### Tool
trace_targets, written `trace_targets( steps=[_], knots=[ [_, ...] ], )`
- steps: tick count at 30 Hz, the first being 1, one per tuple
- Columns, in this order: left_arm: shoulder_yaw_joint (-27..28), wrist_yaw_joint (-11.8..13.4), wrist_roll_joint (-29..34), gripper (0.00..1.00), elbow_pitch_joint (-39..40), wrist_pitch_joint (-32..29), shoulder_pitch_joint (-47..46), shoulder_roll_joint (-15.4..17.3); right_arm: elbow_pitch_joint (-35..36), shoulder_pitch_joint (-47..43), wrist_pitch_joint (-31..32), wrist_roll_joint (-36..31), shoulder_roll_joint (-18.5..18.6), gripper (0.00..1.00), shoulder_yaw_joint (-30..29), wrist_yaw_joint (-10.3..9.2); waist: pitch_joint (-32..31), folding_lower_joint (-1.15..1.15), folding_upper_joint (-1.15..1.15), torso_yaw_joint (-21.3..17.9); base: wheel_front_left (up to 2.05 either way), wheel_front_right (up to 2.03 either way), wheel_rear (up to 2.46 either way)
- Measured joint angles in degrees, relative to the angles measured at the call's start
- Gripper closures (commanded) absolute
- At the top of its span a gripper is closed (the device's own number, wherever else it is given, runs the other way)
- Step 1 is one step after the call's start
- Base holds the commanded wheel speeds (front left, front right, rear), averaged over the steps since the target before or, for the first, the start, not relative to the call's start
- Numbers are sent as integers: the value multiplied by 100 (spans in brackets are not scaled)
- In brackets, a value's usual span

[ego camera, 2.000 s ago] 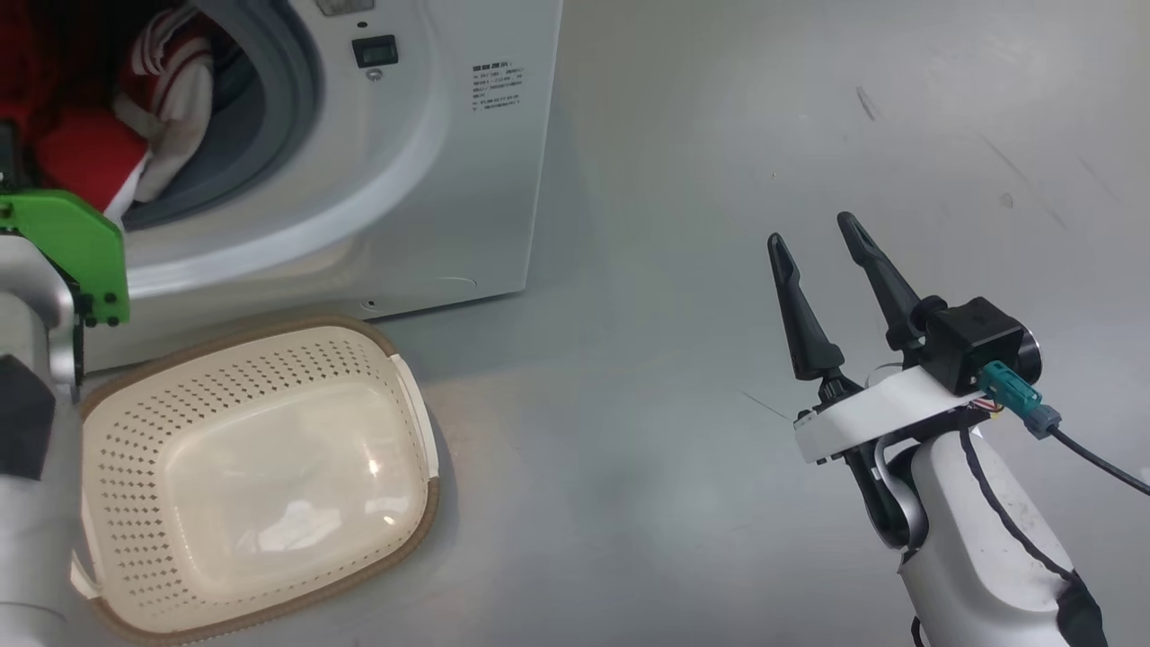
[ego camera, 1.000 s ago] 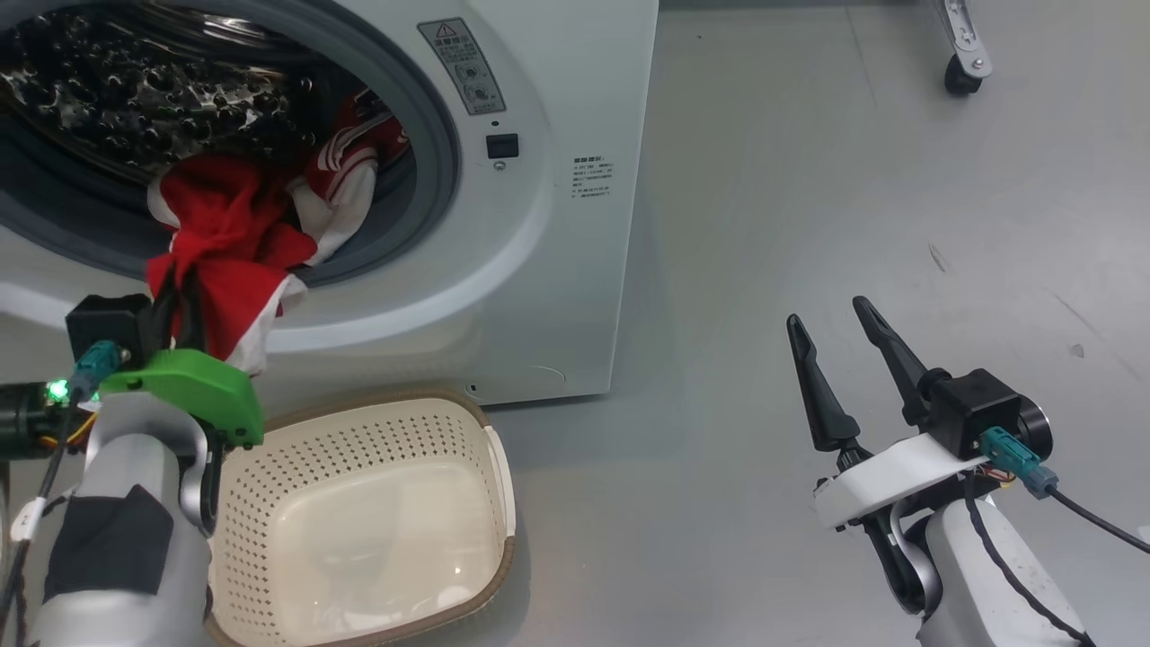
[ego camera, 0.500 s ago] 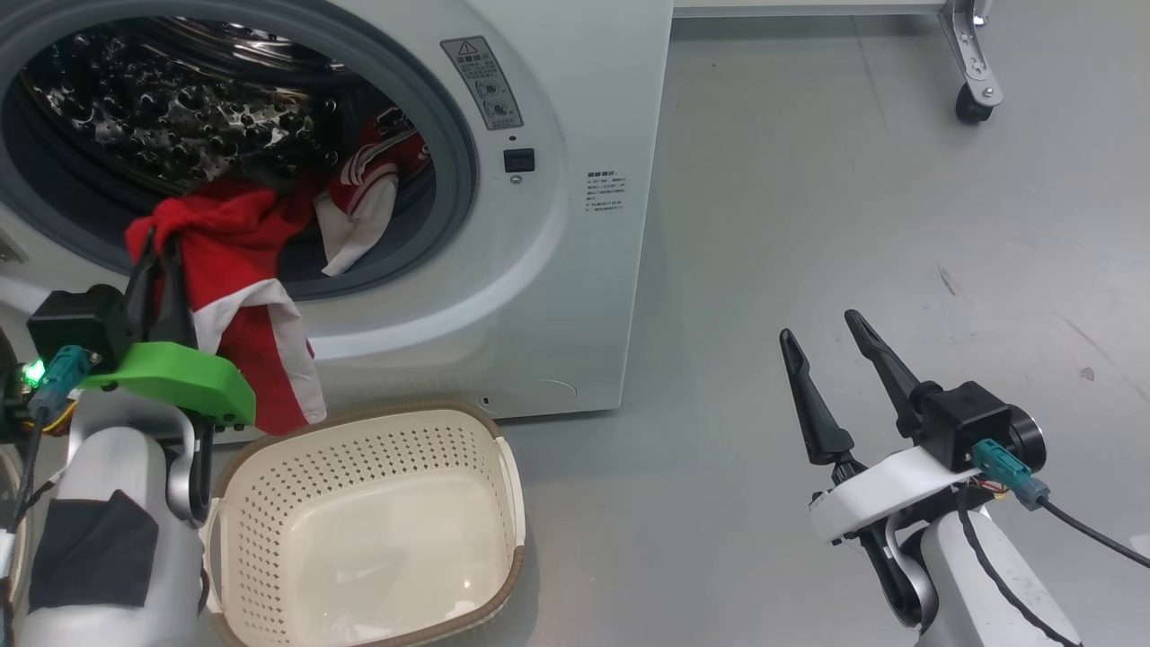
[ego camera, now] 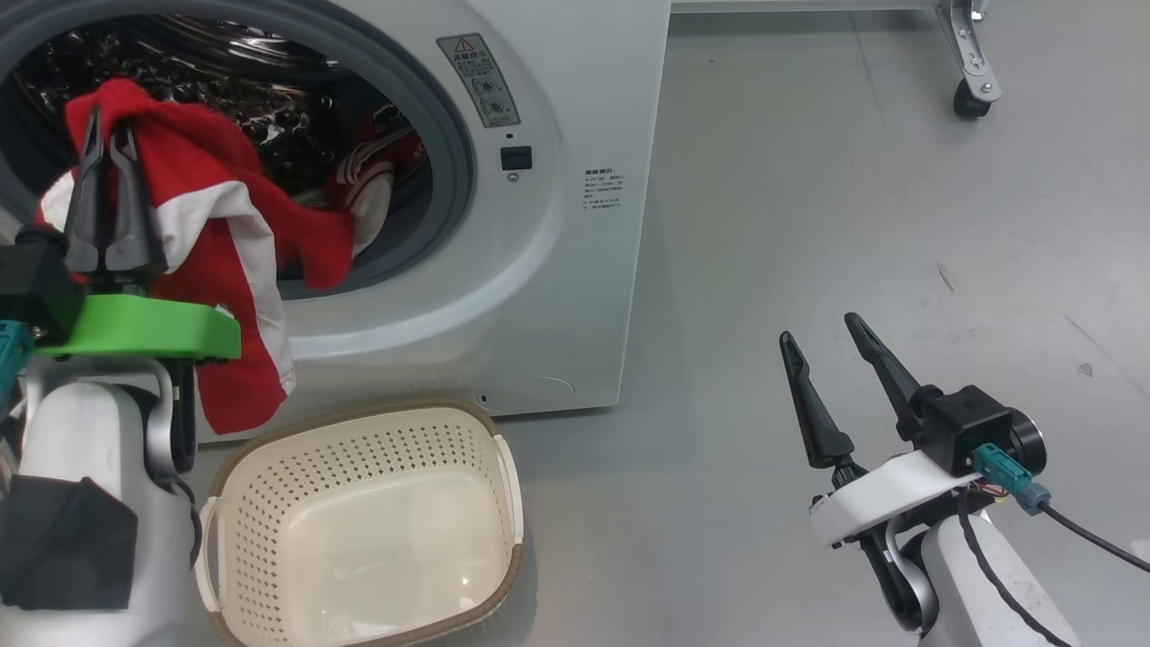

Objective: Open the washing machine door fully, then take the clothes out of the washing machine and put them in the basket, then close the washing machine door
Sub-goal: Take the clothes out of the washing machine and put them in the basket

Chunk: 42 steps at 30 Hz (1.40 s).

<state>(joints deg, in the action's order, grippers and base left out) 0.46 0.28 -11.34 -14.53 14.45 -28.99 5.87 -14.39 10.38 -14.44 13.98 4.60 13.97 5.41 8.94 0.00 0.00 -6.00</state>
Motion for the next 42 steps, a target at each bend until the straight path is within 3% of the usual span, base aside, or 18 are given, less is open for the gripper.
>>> trace_targets(
  steps=[15,42],
  knots=[
    [-260,44,87,100,-200,-78,921,-48,69,-7,0,0,-4,0,59,1,191,0,0,-57,0,0,0],
    [-682,76,403,100,-1044,-1024,1146,-69,194,260,0,-43,4,0,167,13,1128,0,0,-416,0,0,0]
  ],
)
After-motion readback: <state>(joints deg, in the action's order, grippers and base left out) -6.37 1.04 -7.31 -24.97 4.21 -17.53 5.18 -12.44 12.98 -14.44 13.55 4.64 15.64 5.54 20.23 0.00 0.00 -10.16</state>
